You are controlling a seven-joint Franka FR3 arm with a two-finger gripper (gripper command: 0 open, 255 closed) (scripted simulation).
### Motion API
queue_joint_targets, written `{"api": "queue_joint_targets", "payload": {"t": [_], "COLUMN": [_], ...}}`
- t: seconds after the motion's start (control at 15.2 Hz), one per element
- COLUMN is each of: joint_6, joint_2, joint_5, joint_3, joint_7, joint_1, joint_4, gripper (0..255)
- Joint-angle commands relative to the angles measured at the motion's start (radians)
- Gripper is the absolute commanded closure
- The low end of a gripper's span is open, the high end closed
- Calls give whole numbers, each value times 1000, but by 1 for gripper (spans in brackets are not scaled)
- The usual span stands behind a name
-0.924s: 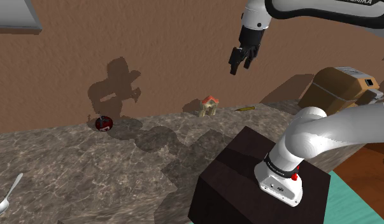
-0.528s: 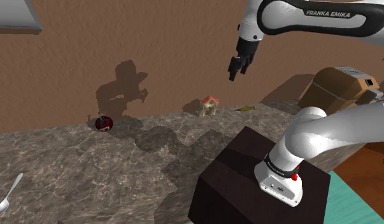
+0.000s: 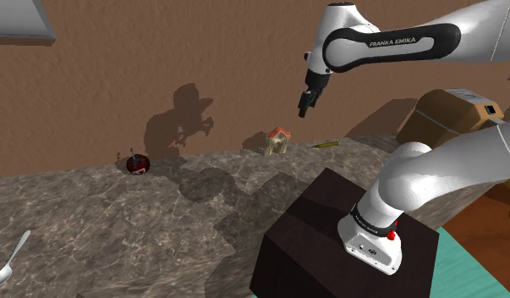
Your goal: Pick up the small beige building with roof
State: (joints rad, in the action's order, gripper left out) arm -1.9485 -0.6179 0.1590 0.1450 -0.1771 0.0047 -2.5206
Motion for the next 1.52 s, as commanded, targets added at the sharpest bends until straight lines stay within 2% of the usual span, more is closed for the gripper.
{"api": "queue_joint_targets", "payload": {"t": [0.0, 0.4, 0.73, 1.12, 1.45], "joint_6": [-76, -289, -452, -606, -684], "joint_2": [51, 246, 444, 704, 918], "joint_5": [20, 46, 12, -127, -261], "joint_3": [36, 133, 205, 240, 191], "joint_7": [-59, -228, -390, -633, -834], "joint_1": [-1, 7, 26, 29, -30], "joint_4": [-16, -10, 41, 154, 290], "gripper": [0, 0, 0, 0, 0]}}
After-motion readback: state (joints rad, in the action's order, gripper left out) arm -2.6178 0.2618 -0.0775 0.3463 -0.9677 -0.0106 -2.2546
